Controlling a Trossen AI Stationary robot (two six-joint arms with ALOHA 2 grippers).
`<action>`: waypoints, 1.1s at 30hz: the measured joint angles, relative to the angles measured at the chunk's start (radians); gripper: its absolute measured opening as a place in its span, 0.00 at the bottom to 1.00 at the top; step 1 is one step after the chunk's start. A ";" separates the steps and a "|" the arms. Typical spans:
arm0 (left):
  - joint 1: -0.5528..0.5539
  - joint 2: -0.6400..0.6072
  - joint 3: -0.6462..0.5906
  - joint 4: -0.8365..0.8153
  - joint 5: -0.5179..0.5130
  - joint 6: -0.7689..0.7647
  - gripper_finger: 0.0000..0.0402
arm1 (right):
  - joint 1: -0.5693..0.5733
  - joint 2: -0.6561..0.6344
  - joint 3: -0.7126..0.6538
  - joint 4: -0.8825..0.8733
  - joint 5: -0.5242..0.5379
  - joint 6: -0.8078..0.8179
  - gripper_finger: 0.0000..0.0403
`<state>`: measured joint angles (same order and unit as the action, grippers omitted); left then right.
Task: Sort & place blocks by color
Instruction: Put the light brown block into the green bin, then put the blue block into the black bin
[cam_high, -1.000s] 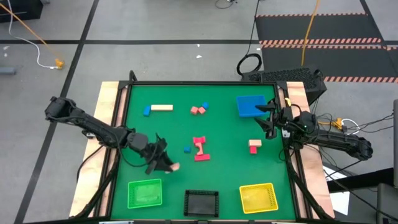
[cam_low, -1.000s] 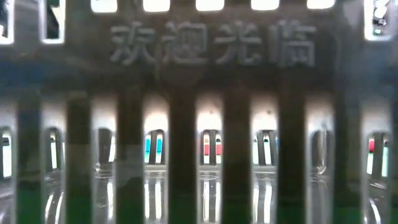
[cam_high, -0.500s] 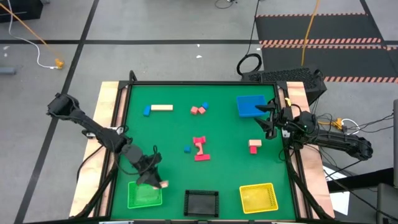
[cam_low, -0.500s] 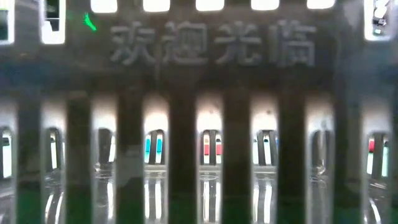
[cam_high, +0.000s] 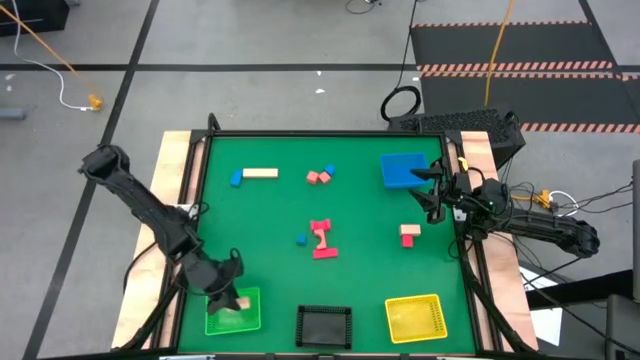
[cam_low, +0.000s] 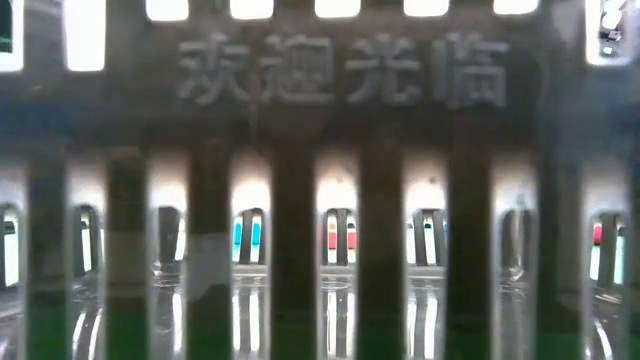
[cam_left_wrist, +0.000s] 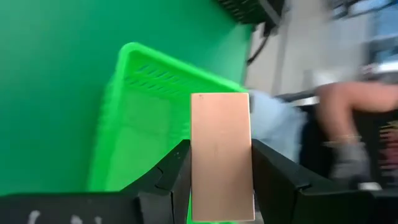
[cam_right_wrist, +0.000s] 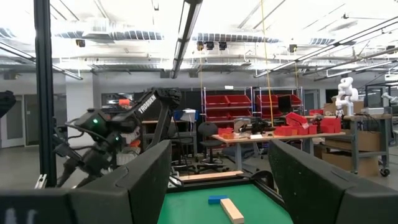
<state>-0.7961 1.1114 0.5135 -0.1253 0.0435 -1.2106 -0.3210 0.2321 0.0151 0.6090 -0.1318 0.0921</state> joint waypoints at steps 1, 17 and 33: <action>-0.012 0.000 0.026 -0.069 -0.018 0.015 0.33 | 0.000 0.000 0.000 0.000 0.000 0.000 0.64; -0.158 0.056 0.113 -0.221 -0.238 -0.066 0.35 | 0.000 0.000 0.000 0.000 0.000 0.000 0.64; -0.158 0.130 0.113 -0.215 -0.225 -0.234 0.53 | 0.000 0.000 0.000 0.000 0.000 0.000 0.64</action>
<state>-0.9543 1.2415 0.6262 -0.3403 -0.1810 -1.4448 -0.3210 0.2321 0.0152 0.6092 -0.1318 0.0925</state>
